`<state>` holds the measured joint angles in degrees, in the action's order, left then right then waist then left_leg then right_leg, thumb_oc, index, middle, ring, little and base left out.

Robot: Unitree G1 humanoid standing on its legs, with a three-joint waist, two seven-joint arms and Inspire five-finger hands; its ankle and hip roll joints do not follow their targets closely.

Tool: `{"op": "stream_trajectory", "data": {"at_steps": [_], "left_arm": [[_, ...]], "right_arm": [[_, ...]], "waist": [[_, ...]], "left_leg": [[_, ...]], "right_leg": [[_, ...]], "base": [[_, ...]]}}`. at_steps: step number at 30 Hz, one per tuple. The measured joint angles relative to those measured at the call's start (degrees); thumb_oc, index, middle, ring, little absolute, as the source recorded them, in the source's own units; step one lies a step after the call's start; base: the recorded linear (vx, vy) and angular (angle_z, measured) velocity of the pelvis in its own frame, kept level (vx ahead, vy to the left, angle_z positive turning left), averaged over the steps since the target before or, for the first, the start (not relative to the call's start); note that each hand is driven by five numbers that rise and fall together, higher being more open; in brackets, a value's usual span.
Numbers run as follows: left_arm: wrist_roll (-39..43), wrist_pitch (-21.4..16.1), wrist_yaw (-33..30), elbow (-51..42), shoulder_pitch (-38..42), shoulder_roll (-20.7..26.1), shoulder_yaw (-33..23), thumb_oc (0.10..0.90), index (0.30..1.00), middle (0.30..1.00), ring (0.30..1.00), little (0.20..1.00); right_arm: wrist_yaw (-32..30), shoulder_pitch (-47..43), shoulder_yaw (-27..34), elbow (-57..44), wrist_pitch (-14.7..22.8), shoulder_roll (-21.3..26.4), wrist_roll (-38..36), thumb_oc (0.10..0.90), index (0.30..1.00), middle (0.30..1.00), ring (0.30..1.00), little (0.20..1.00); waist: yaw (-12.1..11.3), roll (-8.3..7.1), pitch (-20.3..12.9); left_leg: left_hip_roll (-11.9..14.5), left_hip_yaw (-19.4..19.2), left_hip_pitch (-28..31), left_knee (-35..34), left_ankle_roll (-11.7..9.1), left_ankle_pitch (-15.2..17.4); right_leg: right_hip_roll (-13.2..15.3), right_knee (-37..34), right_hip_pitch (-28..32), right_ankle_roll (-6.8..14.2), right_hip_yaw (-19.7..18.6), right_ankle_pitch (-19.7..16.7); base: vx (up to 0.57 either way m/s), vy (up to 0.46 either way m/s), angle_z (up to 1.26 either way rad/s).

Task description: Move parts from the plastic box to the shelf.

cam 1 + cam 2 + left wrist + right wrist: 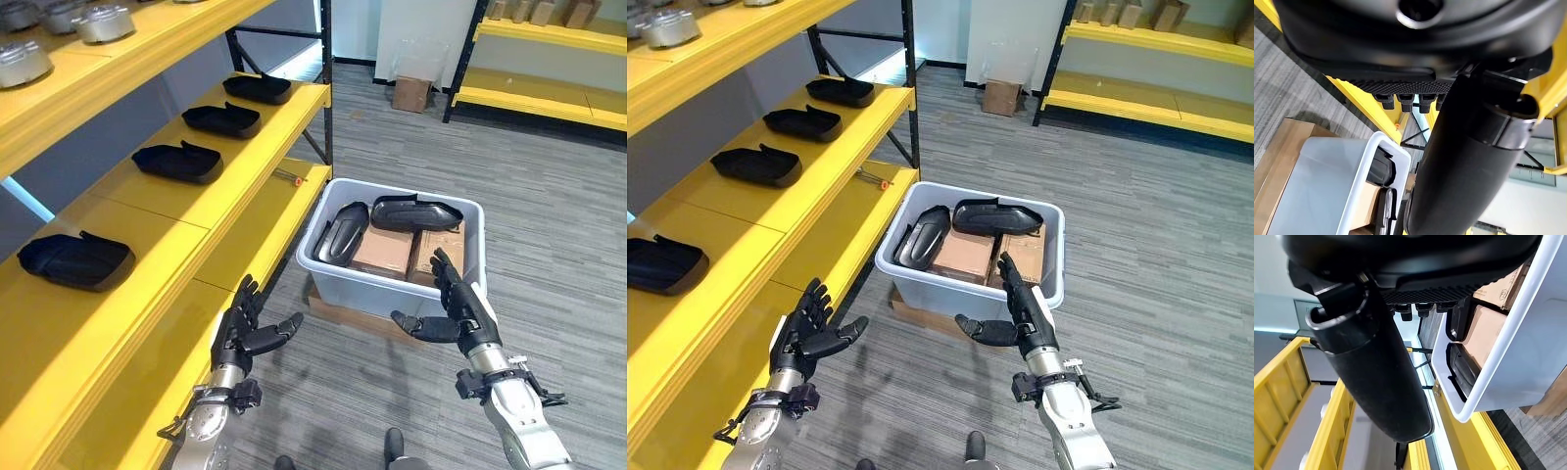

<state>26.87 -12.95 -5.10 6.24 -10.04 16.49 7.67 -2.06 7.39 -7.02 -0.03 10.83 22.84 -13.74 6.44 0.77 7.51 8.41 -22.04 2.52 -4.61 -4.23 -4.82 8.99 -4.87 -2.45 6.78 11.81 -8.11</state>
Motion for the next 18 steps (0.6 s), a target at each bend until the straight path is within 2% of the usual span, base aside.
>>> {"op": "stream_trajectory", "data": {"at_steps": [6,7,9,10,11,12,13,14,15,16,17,18], "left_arm": [[0.1,0.0,0.8,0.0,1.1,0.2,2.0,0.900,1.000,1.000,1.000,1.000],[0.6,0.0,0.9,0.0,1.5,0.2,2.6,0.900,1.000,1.000,1.000,1.000],[2.1,0.0,0.9,0.0,2.7,0.0,3.4,0.900,1.000,1.000,1.000,1.000],[2.1,0.0,0.8,0.0,2.9,0.0,3.4,0.900,1.000,1.000,1.000,1.000],[2.1,0.0,0.8,0.1,3.2,0.4,3.1,0.900,1.000,1.000,1.000,1.000],[2.2,0.0,0.5,0.3,3.5,1.6,2.7,0.900,1.000,1.000,1.000,1.000],[2.2,0.0,0.3,0.4,3.3,1.5,2.8,0.900,1.000,1.000,1.000,1.000],[2.2,0.0,0.4,0.4,3.4,1.0,2.9,0.900,1.000,1.000,1.000,1.000],[2.2,0.0,0.4,0.4,4.0,0.5,3.3,0.900,1.000,1.000,1.000,1.000],[2.1,0.0,0.6,0.5,5.6,0.1,4.4,0.900,1.000,1.000,1.000,1.000],[2.1,0.0,0.8,0.5,7.4,-0.9,5.8,0.900,1.000,1.000,1.000,1.000],[2.1,-0.1,0.7,0.6,7.5,-1.2,5.8,0.900,1.000,1.000,1.000,1.000]], "right_arm": [[-0.5,1.0,0.1,0.0,0.8,0.2,0.0,0.900,1.000,1.000,1.000,1.000],[-0.5,1.2,0.0,0.0,1.1,0.3,0.0,0.900,1.000,1.000,1.000,1.000],[-1.1,1.5,0.1,0.0,1.7,0.6,-0.1,0.900,1.000,1.000,1.000,1.000],[-1.1,1.3,0.0,0.1,1.9,1.1,-0.5,0.900,1.000,1.000,1.000,1.000],[-1.1,1.2,-0.2,0.5,2.0,0.8,-0.5,0.900,1.000,1.000,1.000,1.000],[-1.2,1.2,-0.2,0.4,2.0,0.4,-0.5,0.900,1.000,1.000,1.000,1.000],[-1.2,0.9,0.1,-0.1,2.4,1.0,-0.5,0.900,1.000,1.000,1.000,1.000],[-1.4,0.0,0.3,-0.2,3.1,1.6,-0.6,0.900,1.000,1.000,1.000,1.000],[-1.8,-0.9,1.0,-0.3,3.3,1.8,-0.8,0.900,1.000,1.000,1.000,1.000],[-2.6,-1.3,2.1,-0.4,3.7,1.7,-1.0,0.900,1.000,1.000,1.000,1.000],[-3.5,-1.8,3.2,-0.3,3.7,1.8,-1.0,0.900,1.000,1.000,1.000,1.000],[-3.6,-2.3,3.0,0.3,3.8,1.1,-1.0,0.900,1.000,1.000,1.000,1.000]], "waist": [[2.1,0.23,0.0],[2.8,0.47,0.0],[2.8,0.96,0.1],[2.6,1.52,0.3],[1.8,0.55,0.6],[0.3,-1.97,1.4],[-1.5,-2.30,1.6],[-2.0,-2.35,2.1],[-1.7,-1.57,2.5],[-1.3,-1.88,3.6],[-1.5,-2.73,5.0],[-1.6,-3.14,5.4]], "left_leg": [[1.2,-1.9,-0.7,0.0,-0.7,-0.3],[2.2,-2.6,-0.8,0.0,-1.2,-0.5],[4.4,-2.6,-1.4,1.3,-1.7,-0.7],[6.0,-2.0,-1.7,2.8,-3.0,-1.0],[7.5,0.5,-3.5,7.5,-4.0,-0.4],[8.1,6.2,-6.5,15.8,-3.0,-1.3],[8.5,11.2,-8.5,20.1,-2.0,-2.7],[8.5,14.6,-10.7,23.5,-1.7,-2.7],[8.1,15.7,-12.4,26.0,-1.5,-2.6],[5.1,17.6,-14.1,25.6,-2.0,1.0],[-0.3,19.4,-14.4,15.8,-1.2,3.4],[-0.6,17.2,-13.6,6.0,-1.8,2.9]], "right_leg": [[-1.3,1.4,-2.5,-0.9,-1.8,0.1],[-2.2,2.9,-3.7,-1.6,-2.0,1.0],[-4.4,5.8,-5.3,-3.1,-2.7,2.6],[-5.8,7.8,-6.6,-4.6,-2.7,3.8],[-6.4,13.3,-8.9,-6.6,-2.8,6.7],[-6.2,16.7,-10.0,-7.9,-4.5,9.0],[-6.6,16.2,-9.8,-8.2,-5.9,9.1],[-7.0,15.7,-9.5,-8.5,-5.8,9.0],[-7.2,15.0,-9.5,-8.9,-5.5,8.7],[-7.0,14.6,-9.6,-9.4,-6.8,7.8],[-6.4,12.1,-9.5,-8.1,-9.2,6.8],[-7.0,9.2,-8.9,-6.4,-11.0,4.0]], "base": [[0.03,-0.176,-0.19],[0.05,-0.309,-0.31],[0.07,-0.346,-0.32],[0.04,-0.278,-0.33],[0.01,-0.164,-0.38],[-0.02,-0.121,-0.56],[-0.01,-0.037,-0.62],[-0.01,0.025,-0.53],[0.03,0.062,-0.11],[0.17,0.191,0.04],[0.16,0.168,-0.06],[0.19,0.203,-0.37]]}}
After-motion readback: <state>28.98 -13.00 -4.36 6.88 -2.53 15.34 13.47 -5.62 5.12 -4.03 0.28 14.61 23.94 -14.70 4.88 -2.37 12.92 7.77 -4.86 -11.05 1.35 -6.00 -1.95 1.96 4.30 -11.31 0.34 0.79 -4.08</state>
